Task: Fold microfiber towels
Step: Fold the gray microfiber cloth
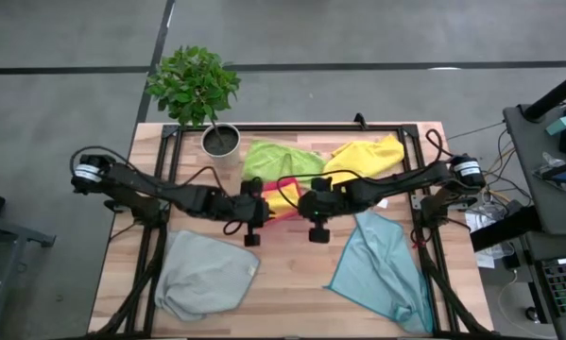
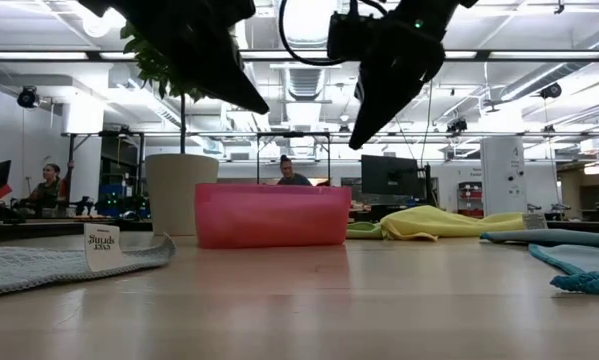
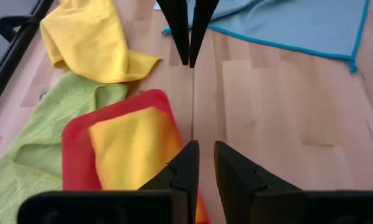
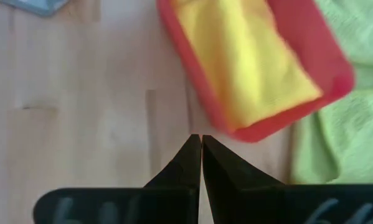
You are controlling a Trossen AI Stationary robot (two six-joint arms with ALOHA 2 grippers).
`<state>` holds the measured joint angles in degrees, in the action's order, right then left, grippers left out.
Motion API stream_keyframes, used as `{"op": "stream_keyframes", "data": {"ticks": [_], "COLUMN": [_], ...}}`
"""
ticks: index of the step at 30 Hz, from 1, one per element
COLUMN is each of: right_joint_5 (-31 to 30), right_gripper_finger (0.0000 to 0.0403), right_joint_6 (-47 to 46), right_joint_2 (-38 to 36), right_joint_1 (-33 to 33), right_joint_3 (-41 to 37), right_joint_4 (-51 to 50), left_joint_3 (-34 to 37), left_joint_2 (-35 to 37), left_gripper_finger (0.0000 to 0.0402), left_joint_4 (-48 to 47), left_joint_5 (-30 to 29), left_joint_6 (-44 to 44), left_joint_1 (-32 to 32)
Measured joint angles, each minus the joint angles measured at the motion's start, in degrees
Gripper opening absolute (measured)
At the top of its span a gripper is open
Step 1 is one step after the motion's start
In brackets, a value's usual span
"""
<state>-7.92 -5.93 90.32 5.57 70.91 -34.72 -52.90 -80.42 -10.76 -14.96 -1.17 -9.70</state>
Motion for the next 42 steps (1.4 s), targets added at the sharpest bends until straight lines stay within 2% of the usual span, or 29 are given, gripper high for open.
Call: {"op": "stream_keyframes", "data": {"ticks": [4,11,16,20,24,28,31,33,35,38,42], "right_joint_5": [5.36,12.09,19.14,19.24,17.33,10.48,5.12,2.58,-1.44,-7.98,-12.19], "right_gripper_finger": [0.0009,0.0016,0.0058,0.0104,0.0144,0.0173,0.0179,0.0179,0.0176,0.0172,0.0167], "right_joint_6": [-4.21,-17.63,-24.48,-30.68,-36.35,-36.89,-37.00,-36.55,-34.53,-29.06,-20.49], "right_joint_2": [0.00,0.00,0.49,1.32,3.05,5.18,6.69,7.13,7.42,7.74,7.74], "right_joint_1": [1.08,6.72,13.74,19.12,24.09,28.33,29.89,30.02,30.07,30.33,30.18], "right_joint_3": [0.00,-0.15,-1.31,-1.68,-1.65,-1.57,-1.57,-1.57,-1.59,-1.61,-1.60], "right_joint_4": [-4.01,-13.82,-14.58,-13.19,-9.86,-5.09,-4.54,-3.43,-1.87,3.84,10.24], "left_joint_3": [0.00,-0.12,-0.50,-0.50,-0.50,-0.50,-0.50,-0.50,-0.50,-0.50,-0.52], "left_joint_2": [-0.05,-0.11,-0.11,-0.13,-0.13,-0.13,-0.13,-0.13,-0.11,-0.37,-1.55], "left_gripper_finger": [0.0035,0.0035,0.0035,0.0035,0.0035,0.0035,0.0035,0.0035,0.0035,0.0035,0.0035], "left_joint_4": [0.00,0.00,0.21,0.36,1.52,1.37,1.29,1.16,0.77,0.30,-1.79], "left_joint_5": [-0.02,-0.04,-0.04,-0.07,-0.07,-0.04,0.53,3.80,7.01,7.21,6.00], "left_joint_6": [-0.04,-0.17,0.00,0.02,-0.02,-0.33,-4.02,-7.35,-10.38,-15.95,-27.69], "left_joint_1": [-0.93,-1.56,-1.71,-1.72,-1.72,-1.75,-2.71,-4.23,-7.09,-12.34,-18.46]}}
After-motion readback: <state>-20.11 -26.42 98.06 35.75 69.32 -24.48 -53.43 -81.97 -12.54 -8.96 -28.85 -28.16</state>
